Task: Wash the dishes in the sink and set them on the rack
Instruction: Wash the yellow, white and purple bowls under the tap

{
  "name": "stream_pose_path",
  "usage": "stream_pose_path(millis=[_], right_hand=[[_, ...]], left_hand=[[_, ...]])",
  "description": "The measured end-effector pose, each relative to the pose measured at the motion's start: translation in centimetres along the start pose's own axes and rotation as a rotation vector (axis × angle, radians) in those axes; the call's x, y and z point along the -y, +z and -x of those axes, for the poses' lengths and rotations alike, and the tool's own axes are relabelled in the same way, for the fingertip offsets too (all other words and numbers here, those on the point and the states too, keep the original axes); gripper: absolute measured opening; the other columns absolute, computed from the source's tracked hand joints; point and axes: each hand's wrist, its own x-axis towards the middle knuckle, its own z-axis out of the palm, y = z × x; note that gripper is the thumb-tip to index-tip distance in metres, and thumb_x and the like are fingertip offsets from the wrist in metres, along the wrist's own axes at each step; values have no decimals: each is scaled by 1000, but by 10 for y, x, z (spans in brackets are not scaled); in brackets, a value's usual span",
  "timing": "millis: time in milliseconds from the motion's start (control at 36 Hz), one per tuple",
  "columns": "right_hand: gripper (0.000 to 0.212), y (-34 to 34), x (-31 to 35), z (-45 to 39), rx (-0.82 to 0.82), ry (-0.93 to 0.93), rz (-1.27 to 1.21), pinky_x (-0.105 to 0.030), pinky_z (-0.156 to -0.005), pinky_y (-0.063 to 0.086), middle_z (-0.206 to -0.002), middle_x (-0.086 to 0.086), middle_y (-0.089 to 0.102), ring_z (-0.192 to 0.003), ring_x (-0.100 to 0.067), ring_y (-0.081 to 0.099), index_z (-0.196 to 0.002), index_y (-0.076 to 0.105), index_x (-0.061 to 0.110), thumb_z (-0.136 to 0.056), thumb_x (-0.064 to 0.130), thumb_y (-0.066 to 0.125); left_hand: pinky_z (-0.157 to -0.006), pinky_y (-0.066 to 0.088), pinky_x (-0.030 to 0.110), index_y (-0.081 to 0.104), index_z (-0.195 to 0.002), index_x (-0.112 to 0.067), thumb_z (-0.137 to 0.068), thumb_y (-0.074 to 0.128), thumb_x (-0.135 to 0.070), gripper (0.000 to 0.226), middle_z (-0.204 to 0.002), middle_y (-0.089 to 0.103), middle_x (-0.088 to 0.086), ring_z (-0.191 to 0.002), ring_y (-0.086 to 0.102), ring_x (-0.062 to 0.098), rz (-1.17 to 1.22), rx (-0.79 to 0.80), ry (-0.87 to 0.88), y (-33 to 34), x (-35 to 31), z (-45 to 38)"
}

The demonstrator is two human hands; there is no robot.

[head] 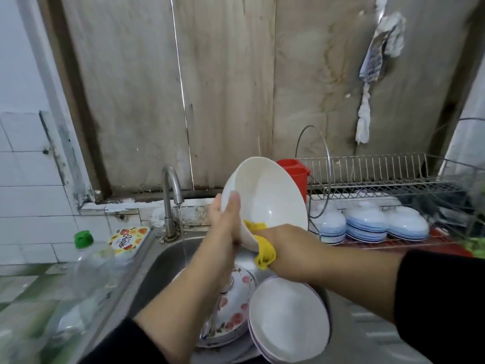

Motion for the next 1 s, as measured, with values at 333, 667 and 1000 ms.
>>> stream_pose_path(millis=[333, 667, 1000], right_hand=[[29, -6, 6, -6, -104, 116, -98, -29, -76, 43, -116, -5, 65, -105, -26, 57, -116, 61, 28, -90, 20, 52], [19, -17, 3, -14, -52, 129, 2, -29, -96, 31, -119, -2, 63, -113, -21, 54, -97, 63, 31, -89, 17, 51], [48, -24, -12, -17, 71, 53, 301, -31, -114, 8, -138, 5, 53, -130, -14, 43, -136, 47, 32, -90, 17, 51]], left_hand=[[-74, 52, 18, 51, -125, -19, -86, 60, -45, 47, -114, 63, 2, -92, 63, 2, -88, -141, 190, 11, -7, -8], [-76, 50, 37, 54, -115, -19, -82, 64, -39, 40, -107, 65, 7, -82, 61, 24, -45, -171, 138, 14, -19, -17], [-83, 51, 41, 56, -118, -18, -83, 58, -45, 44, -108, 67, 10, -94, 64, 27, -31, -129, 17, -1, -28, -29]])
